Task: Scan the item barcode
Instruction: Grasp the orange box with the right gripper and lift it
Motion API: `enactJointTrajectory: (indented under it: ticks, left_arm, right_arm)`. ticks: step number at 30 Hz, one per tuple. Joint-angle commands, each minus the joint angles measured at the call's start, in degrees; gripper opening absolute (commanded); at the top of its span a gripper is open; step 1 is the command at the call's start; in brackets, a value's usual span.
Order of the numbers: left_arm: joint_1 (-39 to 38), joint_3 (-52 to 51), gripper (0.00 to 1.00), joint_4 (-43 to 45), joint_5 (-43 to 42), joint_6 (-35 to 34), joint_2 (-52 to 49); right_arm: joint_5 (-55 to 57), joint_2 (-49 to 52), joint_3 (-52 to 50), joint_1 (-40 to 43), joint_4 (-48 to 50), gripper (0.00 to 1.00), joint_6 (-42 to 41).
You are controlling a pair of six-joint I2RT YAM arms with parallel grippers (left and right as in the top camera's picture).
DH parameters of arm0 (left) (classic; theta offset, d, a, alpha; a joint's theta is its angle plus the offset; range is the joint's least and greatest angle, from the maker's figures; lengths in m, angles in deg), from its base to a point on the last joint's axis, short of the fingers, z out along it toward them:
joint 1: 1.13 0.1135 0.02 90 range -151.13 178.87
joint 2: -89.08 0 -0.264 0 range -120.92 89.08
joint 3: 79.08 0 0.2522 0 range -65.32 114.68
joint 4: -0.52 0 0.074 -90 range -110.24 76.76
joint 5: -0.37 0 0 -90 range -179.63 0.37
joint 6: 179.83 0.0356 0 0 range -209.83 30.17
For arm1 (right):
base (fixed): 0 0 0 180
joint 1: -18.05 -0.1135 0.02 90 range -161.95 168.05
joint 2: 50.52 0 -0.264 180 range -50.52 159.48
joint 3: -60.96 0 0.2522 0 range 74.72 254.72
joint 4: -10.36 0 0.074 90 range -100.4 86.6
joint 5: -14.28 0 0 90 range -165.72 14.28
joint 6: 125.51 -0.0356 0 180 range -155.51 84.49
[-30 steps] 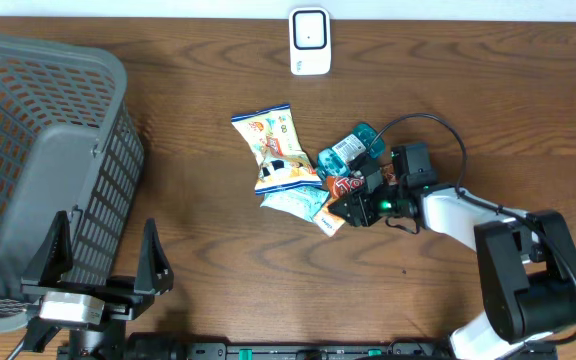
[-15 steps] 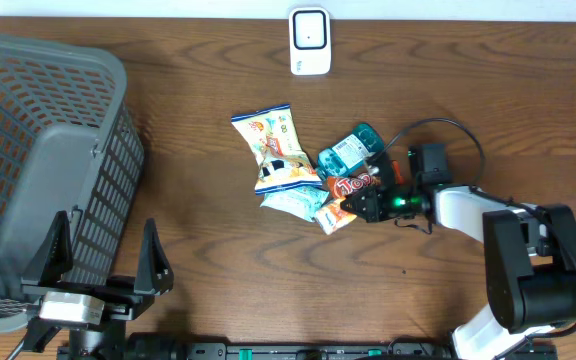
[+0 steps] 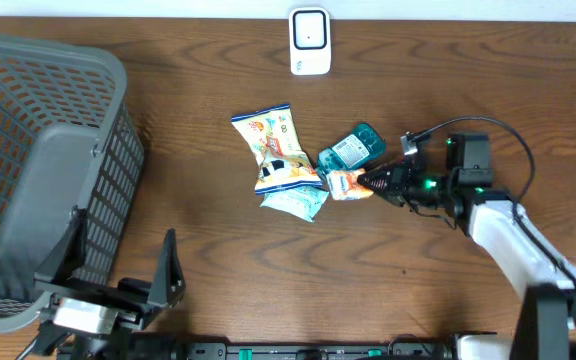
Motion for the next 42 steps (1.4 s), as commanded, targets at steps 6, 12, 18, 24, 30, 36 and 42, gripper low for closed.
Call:
enactJointTrajectory:
  ticks: [6,12,18,24,30,36,42]
  left_arm:
    - [-0.2,-10.9,0.99,-0.2,-3.6,-11.1,-0.6]
    - [-0.2,-17.8,0.99,-0.1,-3.9,-14.4,-1.8]
    - [-0.2,-21.2,0.99,0.1,-4.7,-14.7,-1.8]
    - [-0.2,-22.5,0.99,0.1,-4.7,-14.7,-1.8]
    - [-0.2,-27.3,0.99,0.0,-4.5,-14.7,-1.8]
    - [-0.2,-31.8,0.99,0.0,-4.5,-14.7,-1.8]
    - [-2.2,-33.0,0.99,0.0,-3.5,-14.7,-1.8]
  right_arm:
    - [4.2,-10.3,0.5,0.1,-4.2,0.01,-8.4]
    - [4.1,-10.3,0.5,0.1,-7.2,0.01,-13.0]
    - [4.1,-10.3,0.5,0.1,-12.3,0.01,-14.8]
    - [4.1,-10.3,0.5,0.1,-19.7,0.01,-17.1]
    - [1.3,-10.3,0.5,-0.3,-27.4,0.02,-25.4]
    - [0.2,-10.3,0.5,-1.7,-32.3,0.01,-27.3]
    - [-3.3,-10.3,0.5,-3.7,-32.3,0.01,-27.8]
